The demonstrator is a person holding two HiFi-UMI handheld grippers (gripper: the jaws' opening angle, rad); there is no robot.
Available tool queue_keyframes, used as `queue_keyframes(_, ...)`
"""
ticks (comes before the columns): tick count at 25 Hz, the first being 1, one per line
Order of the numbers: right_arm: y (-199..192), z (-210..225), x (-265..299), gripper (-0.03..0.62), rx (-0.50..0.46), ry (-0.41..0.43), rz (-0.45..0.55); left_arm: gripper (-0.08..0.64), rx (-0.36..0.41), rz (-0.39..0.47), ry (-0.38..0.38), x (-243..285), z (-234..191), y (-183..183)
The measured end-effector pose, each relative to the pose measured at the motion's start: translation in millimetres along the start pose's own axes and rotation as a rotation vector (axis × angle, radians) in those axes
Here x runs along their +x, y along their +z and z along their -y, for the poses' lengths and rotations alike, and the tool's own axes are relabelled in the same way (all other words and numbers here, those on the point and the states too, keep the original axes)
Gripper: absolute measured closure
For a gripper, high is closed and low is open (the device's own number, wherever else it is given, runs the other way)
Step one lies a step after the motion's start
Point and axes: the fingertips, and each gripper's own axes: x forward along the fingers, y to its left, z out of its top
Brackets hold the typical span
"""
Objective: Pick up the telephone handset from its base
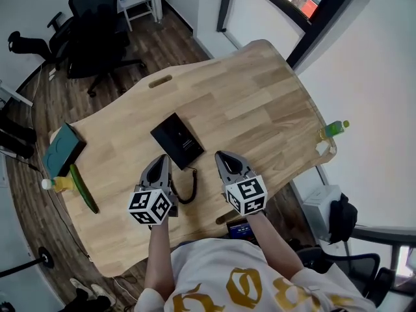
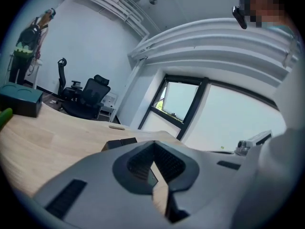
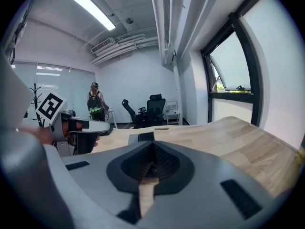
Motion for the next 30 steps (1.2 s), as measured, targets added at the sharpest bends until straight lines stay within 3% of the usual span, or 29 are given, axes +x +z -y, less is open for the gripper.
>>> queue_keyframes(18,4.6,-7.4,16.5,0.588,-0.043,0.043,-0.007,0.554,-0.06,0.052,0.047,-5.5,-16.2,2.9)
queue_keyframes(30,-5.5,-5.5,37.8,0.588,-0.086,0.088,-0.045,0.554,-0.061,0.011,0.061,3.0,-22.8,-11.2)
